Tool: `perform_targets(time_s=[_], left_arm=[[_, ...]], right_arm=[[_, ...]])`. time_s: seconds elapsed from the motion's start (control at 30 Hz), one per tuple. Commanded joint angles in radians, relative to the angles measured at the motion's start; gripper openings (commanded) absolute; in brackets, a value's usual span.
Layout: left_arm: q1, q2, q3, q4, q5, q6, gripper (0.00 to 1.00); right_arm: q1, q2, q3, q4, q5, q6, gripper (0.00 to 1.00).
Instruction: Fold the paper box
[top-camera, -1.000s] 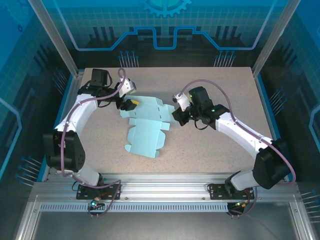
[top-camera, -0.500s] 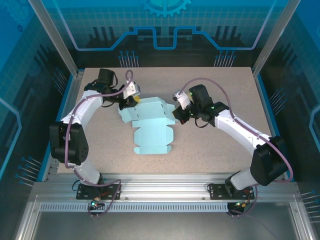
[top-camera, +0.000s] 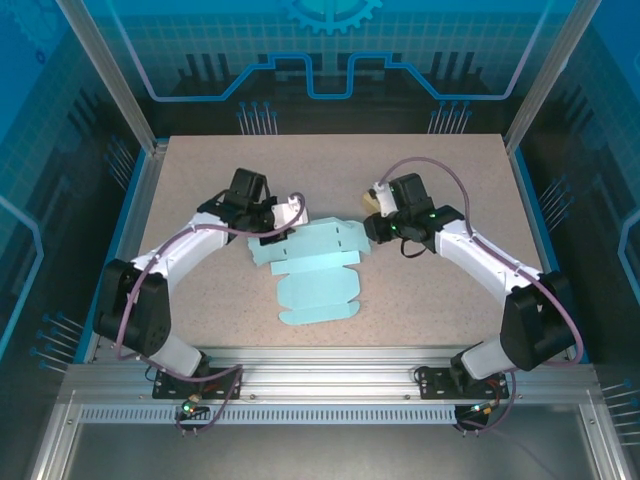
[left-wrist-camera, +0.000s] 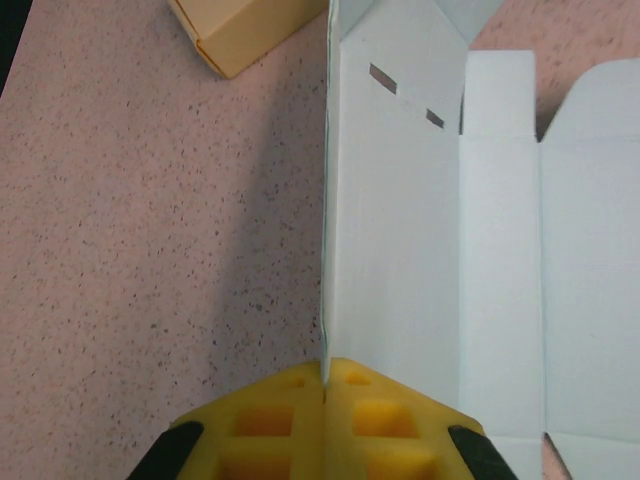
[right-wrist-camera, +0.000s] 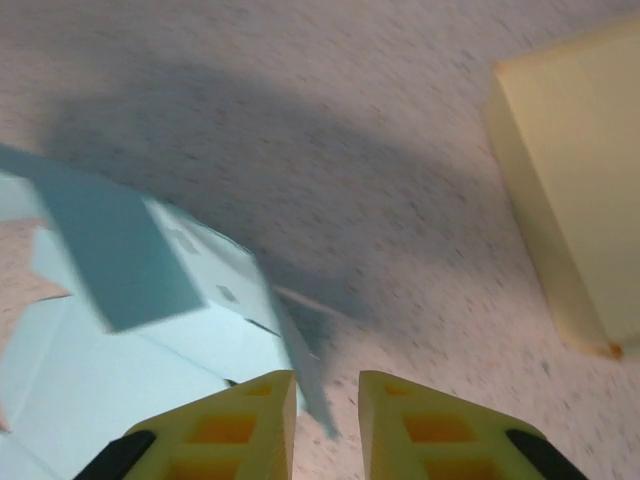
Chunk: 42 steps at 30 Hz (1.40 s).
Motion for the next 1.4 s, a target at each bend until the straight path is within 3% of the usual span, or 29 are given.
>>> perform_targets(time_s=[0.0, 0.3, 0.57, 0.63, 0.8, 1.1, 1.37], left_arm=[[-0.05, -0.048, -0.062, 0.112, -0.185, 0.022, 0.0], [-0.146, -0.096, -0.239, 0.496, -0.424, 0.1, 0.0], [-0.222, -0.003, -0.305, 0.807, -0.578, 0.183, 0.0], [-0.235, 0.025, -0.324, 0.879, -0.585, 0.204, 0.0], [-0.253, 0.072, -0.336, 0.936, -0.588, 0.201, 0.0], [-0.264, 0.136, -0.383, 1.128, -0.631, 0.256, 0.0], [-0.266, 0.148, -0.384, 1.126, -0.623, 0.251, 0.0]], right_arm=[[-0.045, 0.016, -0.039, -0.035, 0.049, 0.098, 0.26], [-0.092, -0.025, -0.002, -0.034, 0.002, 0.168, 0.37], [-0.1, -0.068, 0.024, 0.081, -0.187, 0.335, 0.5], [-0.098, -0.059, 0.035, 0.107, -0.216, 0.369, 0.57], [-0.081, 0.007, 0.122, 0.087, -0.206, 0.402, 0.65], [-0.014, 0.204, 0.289, 0.014, -0.17, 0.429, 0.65], [0.003, 0.351, 0.375, -0.001, -0.21, 0.456, 0.64]])
